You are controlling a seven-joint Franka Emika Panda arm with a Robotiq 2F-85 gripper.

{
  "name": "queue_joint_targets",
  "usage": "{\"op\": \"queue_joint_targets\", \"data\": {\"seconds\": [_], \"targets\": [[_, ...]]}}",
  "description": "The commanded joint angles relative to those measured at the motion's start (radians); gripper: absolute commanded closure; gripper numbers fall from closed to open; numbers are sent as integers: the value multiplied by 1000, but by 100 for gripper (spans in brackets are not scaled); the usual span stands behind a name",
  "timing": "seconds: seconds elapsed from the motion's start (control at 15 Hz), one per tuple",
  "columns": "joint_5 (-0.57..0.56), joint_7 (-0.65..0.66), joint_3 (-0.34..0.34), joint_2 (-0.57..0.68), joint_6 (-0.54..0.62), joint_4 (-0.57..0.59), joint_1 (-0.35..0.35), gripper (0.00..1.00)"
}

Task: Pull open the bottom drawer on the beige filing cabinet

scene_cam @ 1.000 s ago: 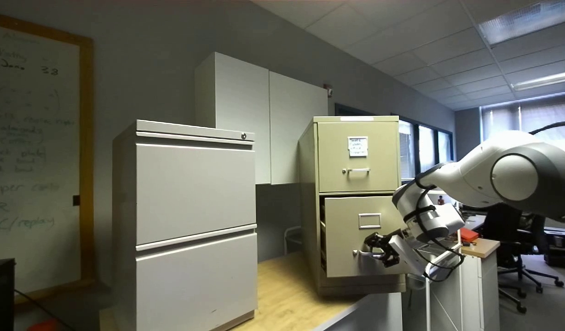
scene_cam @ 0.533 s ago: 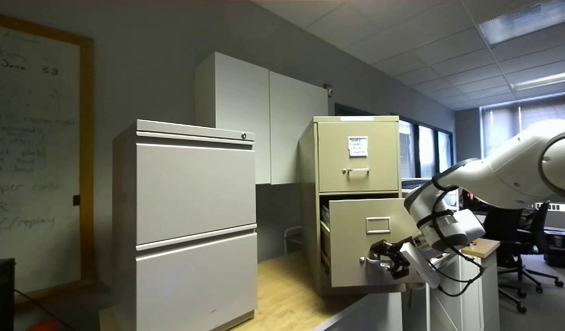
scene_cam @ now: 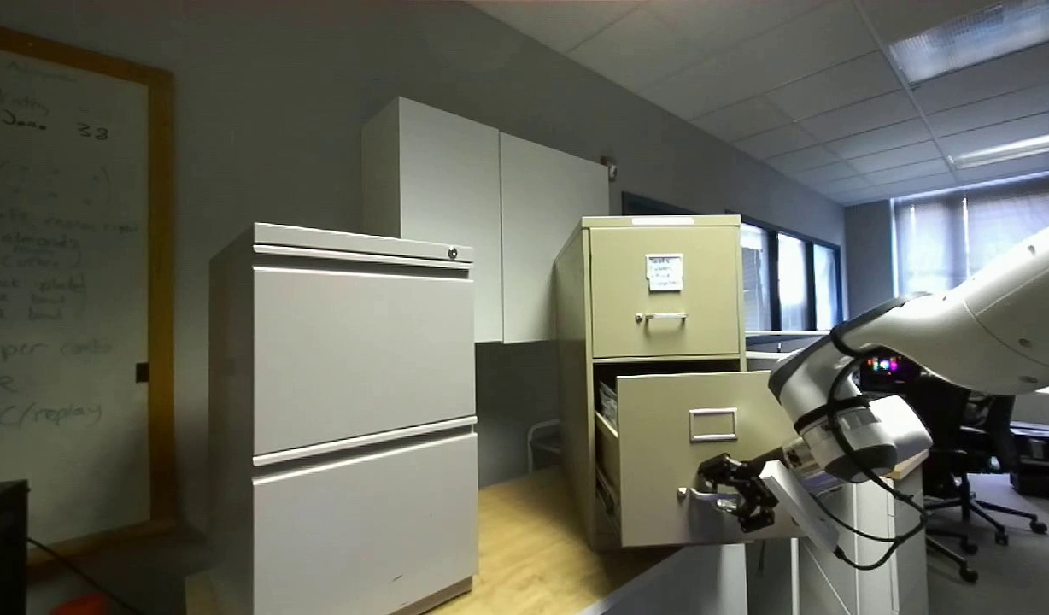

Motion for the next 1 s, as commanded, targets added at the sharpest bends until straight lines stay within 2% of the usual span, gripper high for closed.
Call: {"op": "queue_joint_targets", "data": {"seconds": [0.0,0.07,0.13,0.2,0.27,0.47,0.53,0.67,0.87,0.93], "targets": [[-20,14,26,-33,32,-91,12,92],[-21,18,29,-42,45,-96,11,91],[-20,19,32,-53,56,-101,10,76],[-15,20,39,-65,83,-106,10,66],[-11,21,48,-84,118,-113,9,65],[50,-8,87,-138,231,-138,11,45],[79,-22,101,-158,273,-146,16,35],[166,-59,125,-191,359,-152,32,23],[341,-168,163,-265,465,-150,54,0],[392,-206,180,-296,489,-145,54,0]]}}
